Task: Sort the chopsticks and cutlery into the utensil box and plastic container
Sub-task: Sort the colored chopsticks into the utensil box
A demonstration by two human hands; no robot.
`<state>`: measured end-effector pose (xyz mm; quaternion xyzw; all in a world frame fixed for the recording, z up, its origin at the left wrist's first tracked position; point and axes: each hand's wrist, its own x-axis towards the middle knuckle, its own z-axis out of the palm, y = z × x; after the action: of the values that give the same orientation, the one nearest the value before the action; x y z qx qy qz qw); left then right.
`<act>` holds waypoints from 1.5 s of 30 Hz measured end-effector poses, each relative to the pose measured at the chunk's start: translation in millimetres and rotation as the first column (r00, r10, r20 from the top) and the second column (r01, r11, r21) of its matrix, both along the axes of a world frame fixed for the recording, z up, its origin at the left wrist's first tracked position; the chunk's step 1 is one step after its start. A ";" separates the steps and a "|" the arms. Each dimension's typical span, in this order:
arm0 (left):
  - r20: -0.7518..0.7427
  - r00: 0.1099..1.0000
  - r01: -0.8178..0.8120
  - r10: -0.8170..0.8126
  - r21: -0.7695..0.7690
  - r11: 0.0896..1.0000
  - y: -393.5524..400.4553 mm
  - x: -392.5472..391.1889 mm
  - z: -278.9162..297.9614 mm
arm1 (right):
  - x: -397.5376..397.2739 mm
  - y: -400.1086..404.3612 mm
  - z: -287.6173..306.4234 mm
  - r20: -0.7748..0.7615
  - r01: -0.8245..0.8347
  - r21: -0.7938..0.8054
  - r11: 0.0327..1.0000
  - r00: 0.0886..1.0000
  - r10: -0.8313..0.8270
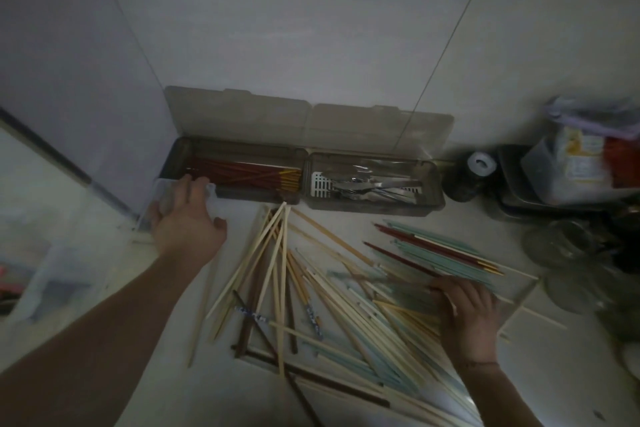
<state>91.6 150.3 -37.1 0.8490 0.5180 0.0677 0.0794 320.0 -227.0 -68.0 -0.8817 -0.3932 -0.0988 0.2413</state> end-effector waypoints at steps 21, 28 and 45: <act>0.024 1.000 -0.003 0.003 0.005 1.000 2.1 -3.7 -3.0 | -20.0 342.8 40.5 -0.415 -0.556 -0.235 0.798 0.799 0.434; 0.050 0.999 0.002 -0.003 0.030 1.000 0.8 -2.6 -3.3 | -16.2 286.7 44.9 -0.268 -0.472 0.085 0.877 0.837 0.477; 0.034 0.999 -0.006 0.006 -0.001 1.000 0.1 -0.4 -3.1 | 56.3 -26.1 -4.5 -0.047 0.154 -0.200 0.967 0.985 -0.167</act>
<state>91.2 150.4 -40.2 0.8461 0.5192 0.0822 0.0886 376.3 -253.1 -72.6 -0.9328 -0.3204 -0.0508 0.1569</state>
